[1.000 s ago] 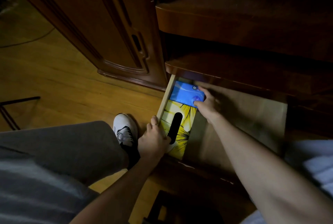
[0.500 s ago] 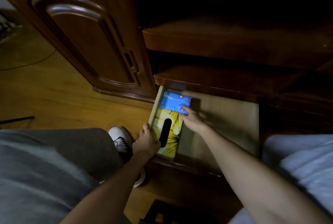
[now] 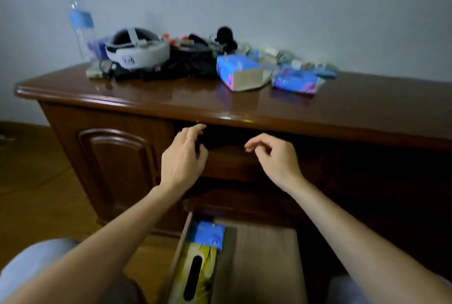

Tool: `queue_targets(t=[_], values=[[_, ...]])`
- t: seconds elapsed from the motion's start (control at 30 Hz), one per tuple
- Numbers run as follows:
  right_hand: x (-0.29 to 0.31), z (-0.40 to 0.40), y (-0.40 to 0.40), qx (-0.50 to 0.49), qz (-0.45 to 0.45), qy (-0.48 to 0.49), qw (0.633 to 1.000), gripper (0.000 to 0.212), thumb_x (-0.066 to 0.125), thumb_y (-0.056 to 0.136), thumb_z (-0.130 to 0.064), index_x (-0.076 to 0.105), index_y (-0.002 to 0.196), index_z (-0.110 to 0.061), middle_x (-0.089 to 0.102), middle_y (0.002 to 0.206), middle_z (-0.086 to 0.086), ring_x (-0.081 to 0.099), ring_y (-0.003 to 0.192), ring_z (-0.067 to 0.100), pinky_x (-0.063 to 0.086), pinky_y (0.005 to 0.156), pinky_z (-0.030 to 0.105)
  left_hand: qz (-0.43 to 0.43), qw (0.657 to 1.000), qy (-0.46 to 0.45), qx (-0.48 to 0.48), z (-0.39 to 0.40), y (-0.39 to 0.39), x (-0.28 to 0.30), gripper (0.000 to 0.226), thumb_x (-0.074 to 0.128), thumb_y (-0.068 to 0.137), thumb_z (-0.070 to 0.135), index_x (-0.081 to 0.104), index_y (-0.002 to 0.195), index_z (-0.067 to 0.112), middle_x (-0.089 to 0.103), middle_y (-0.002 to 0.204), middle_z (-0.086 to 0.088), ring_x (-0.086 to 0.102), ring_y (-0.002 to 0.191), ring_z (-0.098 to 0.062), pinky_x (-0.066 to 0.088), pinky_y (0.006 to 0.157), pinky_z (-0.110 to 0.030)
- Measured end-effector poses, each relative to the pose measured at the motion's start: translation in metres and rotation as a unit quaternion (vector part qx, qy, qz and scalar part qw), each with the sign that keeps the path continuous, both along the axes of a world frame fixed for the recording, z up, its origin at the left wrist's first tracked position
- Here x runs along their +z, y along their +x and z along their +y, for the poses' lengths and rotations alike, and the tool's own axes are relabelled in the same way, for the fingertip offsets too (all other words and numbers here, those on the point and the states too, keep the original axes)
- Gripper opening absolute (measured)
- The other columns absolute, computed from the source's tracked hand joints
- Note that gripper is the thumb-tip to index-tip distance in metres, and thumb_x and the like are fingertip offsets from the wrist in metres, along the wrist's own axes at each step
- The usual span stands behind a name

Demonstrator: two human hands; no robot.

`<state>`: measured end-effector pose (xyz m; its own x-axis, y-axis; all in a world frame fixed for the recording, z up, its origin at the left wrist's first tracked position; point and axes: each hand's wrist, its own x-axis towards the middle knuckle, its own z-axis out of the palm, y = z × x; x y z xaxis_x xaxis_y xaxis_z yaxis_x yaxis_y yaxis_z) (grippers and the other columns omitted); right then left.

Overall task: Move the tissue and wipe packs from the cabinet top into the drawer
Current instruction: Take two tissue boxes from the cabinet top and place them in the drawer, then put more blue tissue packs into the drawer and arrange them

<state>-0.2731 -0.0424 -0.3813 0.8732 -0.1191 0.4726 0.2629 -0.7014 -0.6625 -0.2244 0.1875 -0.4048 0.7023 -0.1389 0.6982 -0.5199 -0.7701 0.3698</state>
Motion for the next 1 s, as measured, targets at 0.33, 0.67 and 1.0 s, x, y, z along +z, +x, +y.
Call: queue_targets(t=[0.33, 0.67, 1.0], values=[[0.094, -0.054, 0.105, -0.167, 0.065, -0.221, 0.959, 0.062, 0.057, 0.094, -0.039, 0.035, 0.151, -0.028, 0.035, 0.159, 0.006, 0.031, 0.146, 0.029, 0.035, 0.111, 0.049, 0.061, 0.997, 0.027, -0.029, -0.09, 0.117, 0.129, 0.055, 0.055, 0.094, 0.045, 0.045, 0.146, 0.029, 0.039, 0.154, -0.002, 0.037, 0.138, -0.029, 0.047, 0.097, -0.046], [0.089, -0.096, 0.164, -0.272, 0.206, -0.319, 0.884, 0.068, 0.036, 0.094, -0.062, 0.042, 0.149, -0.022, 0.037, 0.154, 0.013, 0.03, 0.142, 0.035, 0.027, 0.111, 0.061, 0.037, 0.983, 0.171, 0.061, -0.154, 0.18, 0.11, 0.084, 0.065, 0.078, 0.069, 0.036, 0.146, 0.028, 0.036, 0.139, -0.012, 0.032, 0.132, -0.04, 0.053, 0.072, -0.043], [0.088, -0.085, 0.129, -0.234, 0.173, -0.278, 0.915, 0.034, 0.037, 0.1, -0.033, 0.055, 0.127, -0.023, 0.051, 0.134, 0.013, 0.042, 0.127, 0.034, 0.036, 0.096, 0.054, 0.158, 0.983, 0.015, 0.095, -0.185, 0.182, 0.129, 0.074, 0.055, 0.08, 0.068, 0.041, 0.14, 0.025, 0.037, 0.148, -0.01, 0.027, 0.14, -0.041, 0.045, 0.09, -0.05]])
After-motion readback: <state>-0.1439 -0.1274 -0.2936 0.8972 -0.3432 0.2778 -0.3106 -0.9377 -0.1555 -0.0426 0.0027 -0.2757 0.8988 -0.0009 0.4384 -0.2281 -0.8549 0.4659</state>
